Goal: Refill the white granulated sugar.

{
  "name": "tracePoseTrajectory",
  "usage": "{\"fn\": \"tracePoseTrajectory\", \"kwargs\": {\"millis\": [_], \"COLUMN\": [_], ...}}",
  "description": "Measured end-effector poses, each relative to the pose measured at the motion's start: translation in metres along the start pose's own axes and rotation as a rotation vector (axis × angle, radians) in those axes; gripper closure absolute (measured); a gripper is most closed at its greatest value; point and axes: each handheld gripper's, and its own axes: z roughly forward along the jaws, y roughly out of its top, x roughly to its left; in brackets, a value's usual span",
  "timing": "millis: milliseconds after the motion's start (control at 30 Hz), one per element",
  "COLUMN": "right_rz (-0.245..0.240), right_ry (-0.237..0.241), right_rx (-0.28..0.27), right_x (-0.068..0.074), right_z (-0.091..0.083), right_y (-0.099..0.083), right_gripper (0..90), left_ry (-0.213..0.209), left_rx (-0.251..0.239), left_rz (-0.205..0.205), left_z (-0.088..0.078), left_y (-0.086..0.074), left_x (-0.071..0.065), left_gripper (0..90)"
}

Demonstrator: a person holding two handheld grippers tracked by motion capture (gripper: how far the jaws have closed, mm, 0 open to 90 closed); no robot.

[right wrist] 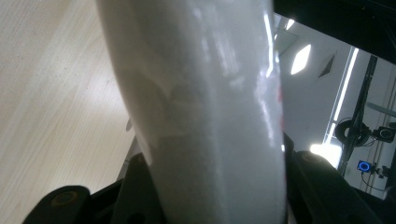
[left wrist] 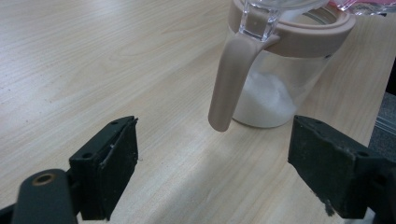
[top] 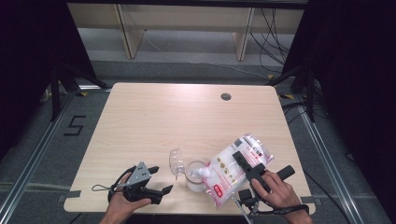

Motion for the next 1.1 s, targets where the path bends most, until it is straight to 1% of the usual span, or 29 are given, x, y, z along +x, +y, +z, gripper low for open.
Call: {"fn": "tracePoseTrajectory", "kwargs": {"millis": [33,67,100,133,167,233,267,333,367,400,433,533,567,600,667,700,733,767,800,833,867,933,1000,1067,1100], "right_rz": [0.011,0.011,0.006,-0.006,0.002,0.004,0.004,-0.002,0.004,0.006,0.006,-0.002,0.000,0.003,0.007,0.016,0.012,0.000,0.000,0.002,0.019,0.017,-0.010,0.021,0.019], "right_ry": [-0.001,-0.001,0.000,0.013,0.002,0.007,0.007,0.007,0.007,-0.011,-0.011,0.008,0.007,0.007,0.010,-0.009,0.008,-0.010,-0.002,-0.003,-0.007,-0.008,-0.009,-0.009,-0.006], "right_rx": [0.000,0.000,0.001,0.006,0.005,0.008,0.008,0.013,0.010,-0.001,-0.001,0.012,0.011,0.008,0.009,-0.004,0.003,-0.010,-0.013,-0.011,-0.001,-0.003,-0.020,-0.004,-0.005], "right_x": [0.0006,0.0006,0.0000,-0.0013,-0.0010,-0.0012,-0.0012,-0.0018,-0.0014,-0.0006,-0.0004,-0.0017,-0.0017,-0.0015,-0.0013,0.0001,-0.0006,-0.0011,-0.0011,-0.0010,0.0001,0.0000,-0.0019,0.0005,0.0002], "right_z": [0.0000,0.0000,-0.0004,-0.0009,-0.0007,-0.0009,-0.0009,-0.0013,-0.0010,-0.0006,-0.0008,-0.0013,-0.0011,-0.0008,-0.0006,0.0001,-0.0003,0.0006,0.0009,0.0007,-0.0002,0.0000,0.0014,0.0001,0.0003], "right_y": [0.0000,0.0000,0.0001,0.0001,0.0003,0.0005,0.0005,0.0006,0.0007,0.0003,0.0001,0.0006,0.0006,0.0003,0.0001,-0.0004,-0.0002,-0.0004,-0.0004,-0.0004,-0.0004,-0.0006,-0.0004,-0.0008,-0.0008], "right_gripper": [62.0,62.0,62.3,62.4,62.5,62.5,62.6,63.0,63.0,63.1,63.2,63.4,63.4,63.5,63.5,63.6,63.6,63.6,63.6,63.7,63.7,63.8,63.8,63.9,63.9], "left_ry": [0.002,0.002,0.007,0.001,0.000,0.000,0.002,0.003,0.009,0.008,0.010,0.003,0.008,0.000,0.002,0.003,0.003,0.004,0.004,0.004,0.003,0.003,0.006,0.003,0.003], "left_rx": [0.003,0.003,0.004,0.004,-0.001,-0.001,0.002,0.003,0.006,0.005,0.012,0.009,0.009,0.003,0.003,0.001,0.002,0.003,0.003,0.004,0.003,0.003,0.003,0.003,0.003], "left_rz": [0.003,0.003,0.008,0.006,-0.003,-0.003,0.007,0.006,0.005,0.008,0.010,0.009,0.010,0.007,0.007,0.009,0.010,0.010,0.010,0.009,0.010,0.009,0.010,0.011,0.008], "left_z": [-0.0007,-0.0007,-0.0012,-0.0008,-0.0002,-0.0002,-0.0006,-0.0008,-0.0013,-0.0015,-0.0021,-0.0021,-0.0022,-0.0016,-0.0019,-0.0020,-0.0020,-0.0020,-0.0019,-0.0018,-0.0018,-0.0017,-0.0018,-0.0018,-0.0017], "left_y": [0.0001,0.0001,0.0003,0.0002,0.0000,0.0000,0.0001,0.0003,0.0004,0.0005,0.0009,0.0009,0.0009,0.0006,0.0007,0.0007,0.0008,0.0008,0.0007,0.0006,0.0006,0.0007,0.0006,0.0007,0.0007], "left_x": [0.0000,0.0000,0.0000,0.0004,0.0000,0.0000,0.0000,0.0003,-0.0001,0.0000,0.0000,0.0004,0.0003,0.0006,0.0004,0.0002,0.0001,0.0002,0.0003,0.0002,0.0001,0.0002,0.0001,0.0003,0.0003], "left_gripper": [15.6,15.6,15.6,15.6,15.6,15.6,15.6,15.6,15.6,15.6,15.6,15.6,15.6,15.6,15.6,15.6,15.6,15.6,15.6,15.6,15.6,15.6,15.6,15.6,15.6]}}
